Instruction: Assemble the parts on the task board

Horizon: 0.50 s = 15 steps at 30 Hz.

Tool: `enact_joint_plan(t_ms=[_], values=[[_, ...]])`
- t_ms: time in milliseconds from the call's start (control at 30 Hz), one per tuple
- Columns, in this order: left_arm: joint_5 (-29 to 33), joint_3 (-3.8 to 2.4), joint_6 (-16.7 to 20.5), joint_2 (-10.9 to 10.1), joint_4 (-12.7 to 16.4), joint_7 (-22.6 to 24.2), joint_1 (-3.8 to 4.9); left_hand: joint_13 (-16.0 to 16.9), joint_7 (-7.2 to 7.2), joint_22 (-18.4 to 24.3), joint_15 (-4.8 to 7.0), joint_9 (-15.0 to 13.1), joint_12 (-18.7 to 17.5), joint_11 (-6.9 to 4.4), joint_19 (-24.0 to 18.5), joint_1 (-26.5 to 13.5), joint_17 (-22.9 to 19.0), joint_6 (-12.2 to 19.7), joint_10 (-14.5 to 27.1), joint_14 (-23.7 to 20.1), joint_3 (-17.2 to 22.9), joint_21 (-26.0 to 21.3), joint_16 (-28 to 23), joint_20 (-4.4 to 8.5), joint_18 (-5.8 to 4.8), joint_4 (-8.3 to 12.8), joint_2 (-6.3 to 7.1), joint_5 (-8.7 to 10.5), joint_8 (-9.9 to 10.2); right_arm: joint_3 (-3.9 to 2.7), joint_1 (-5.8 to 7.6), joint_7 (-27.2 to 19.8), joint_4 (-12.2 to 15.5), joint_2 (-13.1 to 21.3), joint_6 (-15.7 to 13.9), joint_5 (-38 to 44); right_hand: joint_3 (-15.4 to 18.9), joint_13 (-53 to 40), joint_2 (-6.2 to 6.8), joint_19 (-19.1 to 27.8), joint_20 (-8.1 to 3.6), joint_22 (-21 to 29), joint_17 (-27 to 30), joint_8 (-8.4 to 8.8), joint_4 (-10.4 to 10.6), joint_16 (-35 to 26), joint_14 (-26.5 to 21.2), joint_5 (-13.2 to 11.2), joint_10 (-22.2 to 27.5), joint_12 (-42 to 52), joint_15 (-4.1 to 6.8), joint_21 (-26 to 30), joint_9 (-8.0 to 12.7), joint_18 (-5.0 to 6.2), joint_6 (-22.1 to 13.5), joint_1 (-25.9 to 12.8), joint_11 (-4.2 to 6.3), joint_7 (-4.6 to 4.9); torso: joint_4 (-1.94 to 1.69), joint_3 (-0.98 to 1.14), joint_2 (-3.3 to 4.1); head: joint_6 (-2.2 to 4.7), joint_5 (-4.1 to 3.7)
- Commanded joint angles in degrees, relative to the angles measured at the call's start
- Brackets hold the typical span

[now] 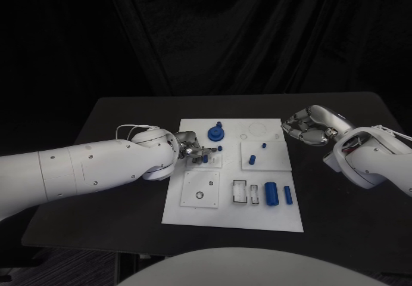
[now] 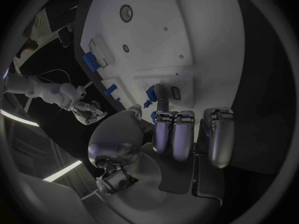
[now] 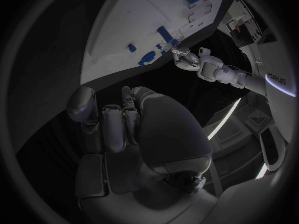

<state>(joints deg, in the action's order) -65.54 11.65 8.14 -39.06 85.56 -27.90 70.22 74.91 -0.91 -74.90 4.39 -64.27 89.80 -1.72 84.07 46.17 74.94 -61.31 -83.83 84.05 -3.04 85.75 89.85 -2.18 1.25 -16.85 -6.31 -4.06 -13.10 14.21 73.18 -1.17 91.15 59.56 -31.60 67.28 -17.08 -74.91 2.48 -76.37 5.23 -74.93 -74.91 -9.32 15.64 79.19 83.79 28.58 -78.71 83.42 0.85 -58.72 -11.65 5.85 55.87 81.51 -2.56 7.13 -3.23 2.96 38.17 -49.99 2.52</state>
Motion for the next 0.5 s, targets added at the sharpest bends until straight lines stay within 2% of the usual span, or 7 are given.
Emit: enact_joint_plan(t_ms=[33,100,233,267,300,367,500], values=[[0.49,0.43,1.75,-0.28,0.03,1.05,-0.61,15.09,-1.59,-11.04,-0.46,-0.28,0.2,0.37,1.82,-0.59,15.06,1.68,-6.17,5.95,-0.73,-0.22,0.15,-0.38,0.36,-0.02,-0.35,0.0,0.19,-0.03,-0.17,1.01,0.1,0.12,0.15,0.31,-0.18,-4.92,0.12,-0.23,-0.1,-6.86,-2.42,-0.3,0.0,-0.08,0.14,0.15,0.27,-0.23,0.22,0.39,0.04,0.3,0.35,0.36,-0.11,-0.07,-0.06,0.01,-0.08,-0.01,0.03],[0.49,0.43,3.78,-0.65,0.43,1.99,-0.61,15.09,-1.53,-11.16,-0.44,-0.71,0.2,0.33,1.93,-0.44,15.06,1.54,-6.17,5.95,-1.33,-0.12,0.15,-0.36,0.33,0.07,-0.82,-0.59,0.02,-0.03,-0.17,0.94,0.14,0.17,0.02,0.31,-0.18,-4.92,0.12,-0.23,-0.1,-6.86,-2.42,-0.3,0.0,-0.08,0.14,0.15,0.27,-0.23,0.22,0.39,0.04,0.3,0.35,0.36,-0.11,-0.07,-0.01,0.02,-0.05,-0.01,0.15],[0.49,0.43,8.94,-1.67,1.59,4.5,-0.6,15.09,-1.17,-11.55,-0.19,-3.08,0.2,0.04,2.29,2.28,15.06,1.18,-6.17,5.95,-3.15,0.18,0.15,-0.18,0.21,0.16,-1.45,-3.26,-1.16,-0.03,-0.17,0.82,0.2,0.34,-0.19,0.31,-0.18,-4.92,0.12,-0.23,-0.1,-6.86,-2.42,-0.3,0.0,-0.08,0.14,0.15,0.27,-0.23,0.22,0.39,0.04,0.3,0.35,0.36,-0.11,-0.07,0.05,0.0,0.03,-0.01,0.35],[0.49,0.43,10.18,-2.04,2.0,5.08,-0.58,15.09,-0.73,-11.76,0.09,-4.67,0.2,-0.13,2.48,5.8,15.06,0.99,-6.17,5.95,-3.33,0.36,0.15,0.01,0.14,1.36,-0.83,-7.03,-2.25,-0.03,-0.17,0.83,0.2,0.41,-0.23,0.31,-0.18,-4.92,0.12,-0.23,-0.1,-6.86,-2.42,-0.3,0.0,-0.08,0.14,0.15,0.27,-0.23,0.22,0.39,0.04,0.3,0.35,0.36,-0.11,-0.07,0.05,0.0,0.04,-0.01,0.35],[0.49,0.42,11.17,-2.41,2.39,5.49,-0.51,15.09,-0.64,-11.88,0.18,-5.96,0.2,-0.4,2.59,7.85,15.06,1.15,-6.17,5.95,-3.71,0.46,0.15,0.16,0.11,1.12,-0.39,-8.01,-3.03,-0.03,-0.17,0.86,0.2,0.47,-0.23,0.31,-0.18,-4.92,0.12,-0.23,-0.1,-6.86,-2.42,-0.3,0.0,-0.08,0.14,0.15,0.27,-0.23,0.22,0.39,0.04,0.3,0.35,0.36,-0.11,-0.07,0.03,0.01,0.06,-0.01,0.3],[0.49,0.42,12.18,-2.98,2.9,5.79,-0.24,15.09,-0.45,-11.99,0.36,-8.27,0.2,-0.61,2.68,10.52,15.06,1.75,-6.17,5.95,-4.62,0.5,0.15,0.38,0.09,0.39,0.0,-8.78,-4.24,-0.03,-0.17,0.91,0.19,0.53,-0.24,0.31,-0.18,-4.92,0.12,-0.23,-0.1,-6.86,-2.42,-0.3,0.0,-0.08,0.14,0.15,0.27,-0.23,0.22,0.39,0.04,0.3,0.35,0.36,-0.11,-0.07,0.01,0.01,0.1,-0.01,0.4],[-0.4,0.42,12.07,-3.79,3.44,5.62,0.81,15.09,-0.37,-12.06,0.44,-9.17,0.2,-0.67,2.74,11.41,15.06,1.95,-6.17,5.95,-5.01,0.54,0.15,0.44,0.07,0.29,-0.09,-8.78,-4.68,-0.03,-0.17,0.94,0.21,0.55,-0.3,0.31,-0.2,-4.85,0.17,-0.18,-0.1,-6.83,-2.4,-0.35,0.01,-0.09,0.13,0.2,0.35,-0.27,0.23,0.52,0.02,0.32,0.42,0.37,-0.09,-0.1,0.0,0.01,0.12,-0.01,0.65]])
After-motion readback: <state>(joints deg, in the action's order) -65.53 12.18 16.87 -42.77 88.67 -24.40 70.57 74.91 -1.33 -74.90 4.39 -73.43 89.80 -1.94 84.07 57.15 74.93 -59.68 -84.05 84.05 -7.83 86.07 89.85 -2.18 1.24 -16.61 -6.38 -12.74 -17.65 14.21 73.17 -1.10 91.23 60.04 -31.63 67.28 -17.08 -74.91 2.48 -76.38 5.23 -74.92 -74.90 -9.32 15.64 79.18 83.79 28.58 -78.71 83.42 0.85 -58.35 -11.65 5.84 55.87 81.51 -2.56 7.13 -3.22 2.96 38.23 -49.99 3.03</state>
